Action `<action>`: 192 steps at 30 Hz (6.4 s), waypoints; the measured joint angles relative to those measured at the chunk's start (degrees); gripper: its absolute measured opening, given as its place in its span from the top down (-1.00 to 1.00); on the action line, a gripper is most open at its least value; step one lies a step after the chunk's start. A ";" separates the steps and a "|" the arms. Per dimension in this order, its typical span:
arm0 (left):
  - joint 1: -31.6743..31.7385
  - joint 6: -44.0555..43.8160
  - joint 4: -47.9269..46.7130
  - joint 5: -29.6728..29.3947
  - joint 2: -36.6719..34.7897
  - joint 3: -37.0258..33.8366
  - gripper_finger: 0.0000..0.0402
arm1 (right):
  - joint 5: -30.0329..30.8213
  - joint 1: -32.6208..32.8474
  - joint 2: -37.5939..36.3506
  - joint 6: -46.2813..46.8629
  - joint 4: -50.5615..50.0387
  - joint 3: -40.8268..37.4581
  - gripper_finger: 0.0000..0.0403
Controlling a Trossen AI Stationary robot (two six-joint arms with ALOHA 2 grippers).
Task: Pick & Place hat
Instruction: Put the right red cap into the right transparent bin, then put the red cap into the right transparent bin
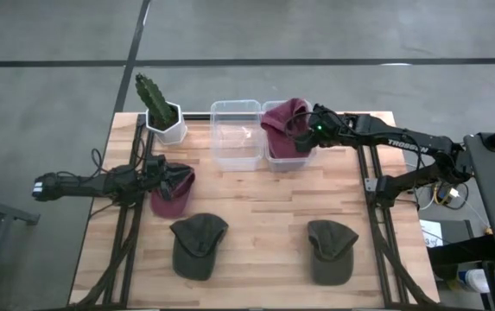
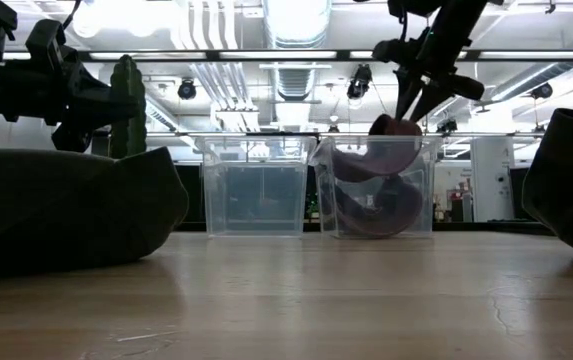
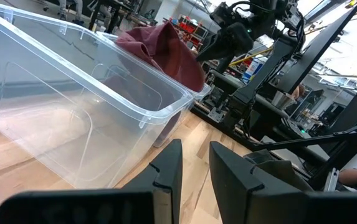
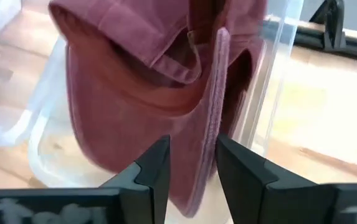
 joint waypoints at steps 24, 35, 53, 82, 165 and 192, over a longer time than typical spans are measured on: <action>0.00 -1.15 -0.09 0.00 0.00 0.00 0.63 | 4.05 2.13 0.17 -6.64 -3.87 4.62 0.68; 0.00 -4.58 -0.55 0.33 0.02 1.31 0.63 | 7.19 2.13 -0.95 -10.84 -3.72 4.16 0.69; -0.02 -1.25 -21.93 2.86 11.81 24.83 0.63 | 7.06 4.18 -17.50 -13.47 -0.71 -0.70 0.59; 0.00 -38.99 -83.71 6.83 46.70 47.30 0.63 | 2.20 5.30 -29.68 -18.02 8.46 -8.04 0.57; 0.28 -43.47 -78.86 6.62 53.79 40.57 -0.02 | -1.11 5.28 -30.45 -17.85 8.30 -8.00 0.56; -5.25 -56.51 -54.95 8.36 55.59 42.99 -0.02 | -2.55 5.28 -30.46 -17.80 8.28 -7.97 0.56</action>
